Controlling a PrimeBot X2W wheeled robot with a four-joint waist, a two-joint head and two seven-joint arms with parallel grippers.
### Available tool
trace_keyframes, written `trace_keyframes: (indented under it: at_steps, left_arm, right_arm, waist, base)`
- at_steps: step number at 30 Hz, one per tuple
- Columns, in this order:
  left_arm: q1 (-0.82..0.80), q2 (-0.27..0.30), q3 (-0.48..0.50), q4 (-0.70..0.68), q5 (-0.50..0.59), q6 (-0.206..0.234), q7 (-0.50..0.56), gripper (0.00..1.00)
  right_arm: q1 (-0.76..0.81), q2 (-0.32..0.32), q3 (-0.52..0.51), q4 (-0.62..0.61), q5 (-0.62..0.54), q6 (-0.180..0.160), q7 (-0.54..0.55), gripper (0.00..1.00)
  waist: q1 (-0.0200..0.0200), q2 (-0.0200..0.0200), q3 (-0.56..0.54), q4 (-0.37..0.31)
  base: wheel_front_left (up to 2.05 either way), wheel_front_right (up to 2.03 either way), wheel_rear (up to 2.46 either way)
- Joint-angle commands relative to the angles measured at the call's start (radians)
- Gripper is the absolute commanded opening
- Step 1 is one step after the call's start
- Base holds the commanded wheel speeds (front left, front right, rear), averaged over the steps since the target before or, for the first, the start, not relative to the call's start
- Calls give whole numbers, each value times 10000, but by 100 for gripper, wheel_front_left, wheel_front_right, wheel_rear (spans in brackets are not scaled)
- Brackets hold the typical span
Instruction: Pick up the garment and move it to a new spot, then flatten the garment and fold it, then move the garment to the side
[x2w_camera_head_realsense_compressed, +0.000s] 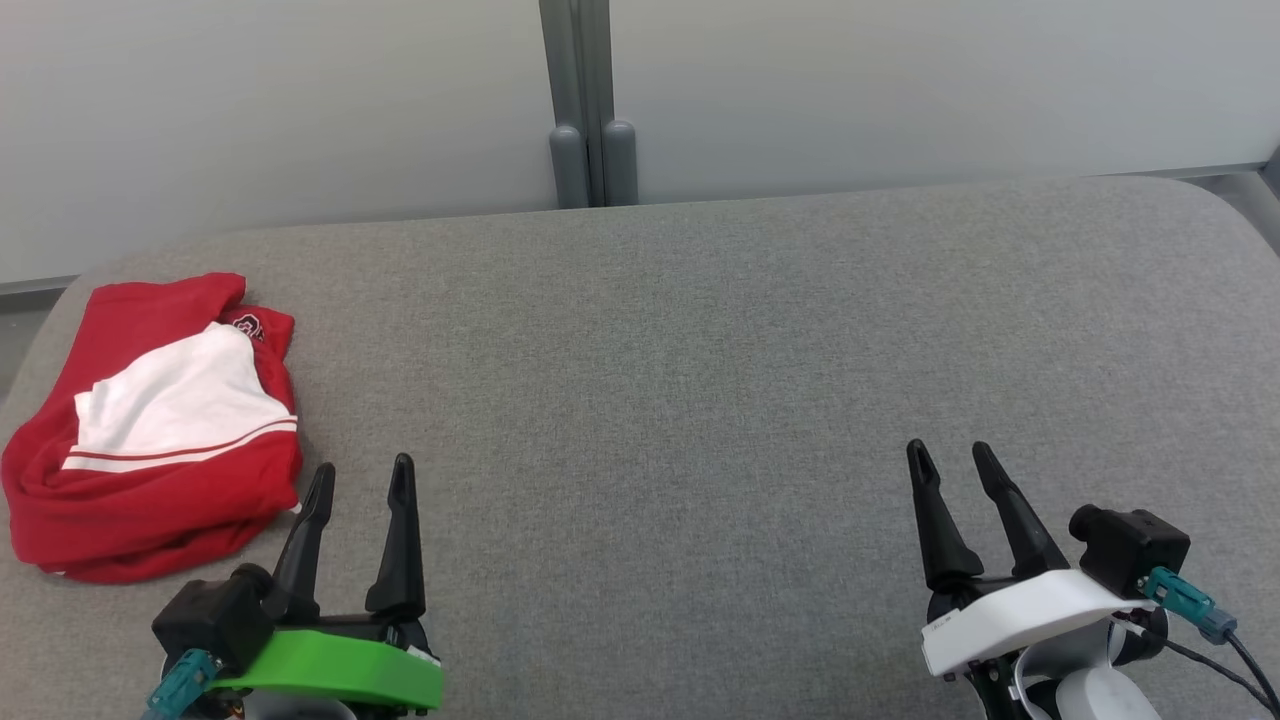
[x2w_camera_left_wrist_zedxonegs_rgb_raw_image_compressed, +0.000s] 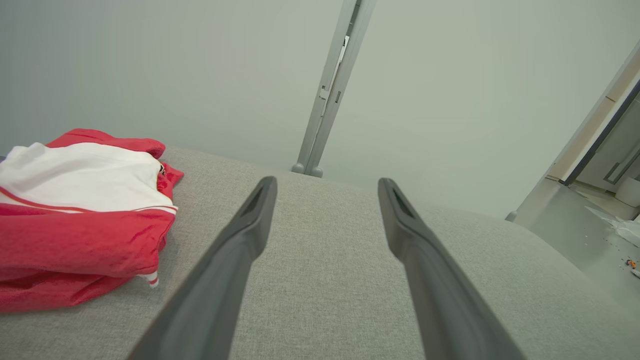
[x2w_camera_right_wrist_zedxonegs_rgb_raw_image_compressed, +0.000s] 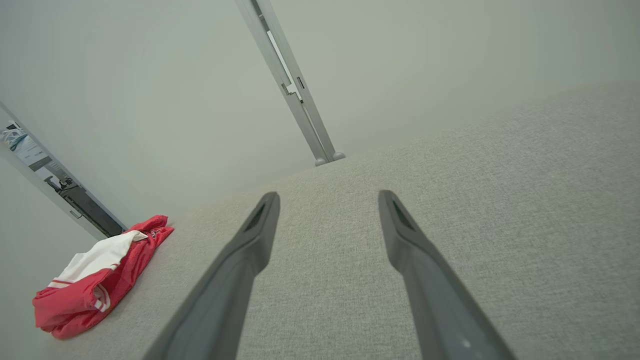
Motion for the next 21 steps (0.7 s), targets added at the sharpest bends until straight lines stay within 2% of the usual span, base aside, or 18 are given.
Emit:
trace_keyframes:
  at_steps: [1, 21]
  left_arm:
    - [43, 86, -23, -151, 302, -18, -101, 100]
    - [178, 80, -84, 99, 1905, 27, -549, 100]
  right_arm:
    - [-10, -52, -4, -140, -317, 5, -115, 100]
    - [30, -70, 96, -153, -1706, 5, -559, 100]
  waist:
    - [-1, 0, 4, 5]
    - [-1, 0, 19, 7]
  base:
    - [0, 0, 0]
    - [0, 0, 0]
